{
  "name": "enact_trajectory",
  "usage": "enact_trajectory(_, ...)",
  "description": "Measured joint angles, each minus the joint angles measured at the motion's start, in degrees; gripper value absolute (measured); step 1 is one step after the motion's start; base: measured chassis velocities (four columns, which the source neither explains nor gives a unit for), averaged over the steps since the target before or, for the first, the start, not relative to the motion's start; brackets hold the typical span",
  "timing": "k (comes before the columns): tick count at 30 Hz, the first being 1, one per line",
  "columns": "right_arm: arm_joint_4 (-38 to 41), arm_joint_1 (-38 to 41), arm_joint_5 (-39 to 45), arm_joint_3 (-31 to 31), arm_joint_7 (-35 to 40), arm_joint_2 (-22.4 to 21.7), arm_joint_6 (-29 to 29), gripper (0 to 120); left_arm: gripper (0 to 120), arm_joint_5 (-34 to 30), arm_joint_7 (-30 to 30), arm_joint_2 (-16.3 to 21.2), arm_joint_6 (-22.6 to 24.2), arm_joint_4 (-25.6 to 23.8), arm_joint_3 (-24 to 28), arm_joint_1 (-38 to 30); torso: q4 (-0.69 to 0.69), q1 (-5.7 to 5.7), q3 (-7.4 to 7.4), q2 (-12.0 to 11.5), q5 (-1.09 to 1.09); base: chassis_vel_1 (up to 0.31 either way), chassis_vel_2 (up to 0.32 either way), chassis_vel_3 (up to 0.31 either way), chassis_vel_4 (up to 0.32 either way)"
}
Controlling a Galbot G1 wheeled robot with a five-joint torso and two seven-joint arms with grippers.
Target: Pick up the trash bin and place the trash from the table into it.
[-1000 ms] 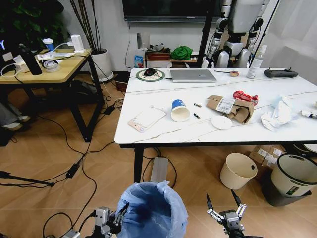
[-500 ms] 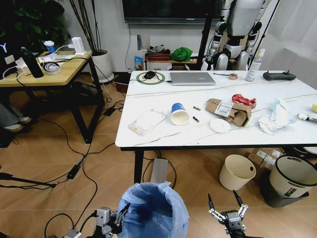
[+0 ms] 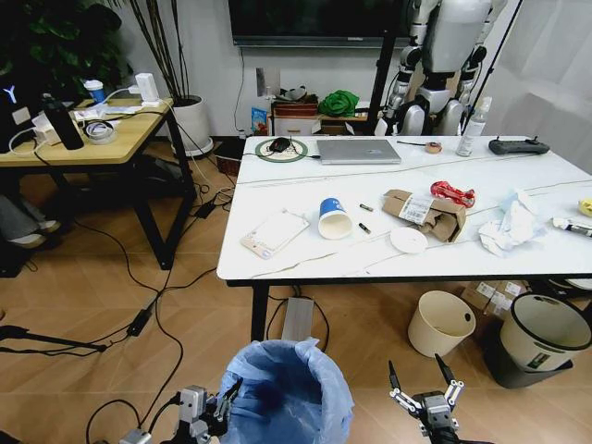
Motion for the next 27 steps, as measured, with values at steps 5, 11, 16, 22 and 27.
enact_trajectory(5, 0.1, -0.1, 0.0, 0.0, 0.0, 0.0, 0.0, 100, 0, 0.1, 0.1, 0.0, 0.0, 0.0, 0.1, 0.0, 0.0, 0.78, 0.98, 1.8, 0.0, 0.0, 0.0, 0.0, 0.0)
enact_trajectory(11, 0.3, -0.3, 0.0, 0.1, 0.0, 0.0, 0.0, 100, 0, 0.1, 0.2, 0.0, 0.0, 0.1, 0.0, 0.0, 0.0, 1.38, 1.8, 3.2, 0.0, 0.0, 0.0, 0.0, 0.0)
enact_trajectory(16, 0.3, -0.4, 0.0, 0.2, 0.1, 0.0, 0.0, 100, 0, 0.3, 0.5, -0.2, -0.1, 0.2, 0.1, 0.0, 0.0, 1.84, 2.39, 4.2, 0.0, 0.0, 0.0, 0.0, 0.0)
enact_trajectory(22, 0.4, -0.6, 0.0, 0.1, 0.1, 0.0, 0.2, 100, 0, 0.6, 0.8, -0.3, -0.2, 0.3, 0.2, 0.1, 0.0, 3.15, 3.99, 7.2, 0.0, 0.0, 0.0, 0.0, 0.0)
enact_trajectory(27, 0.4, -0.6, 0.0, 0.1, 0.1, 0.0, 0.2, 100, 0, 0.8, 0.8, -0.4, -0.3, 0.4, 0.4, 0.1, 0.0, 3.69, 4.77, 8.5, 0.0, 0.0, 0.0, 0.0, 0.0)
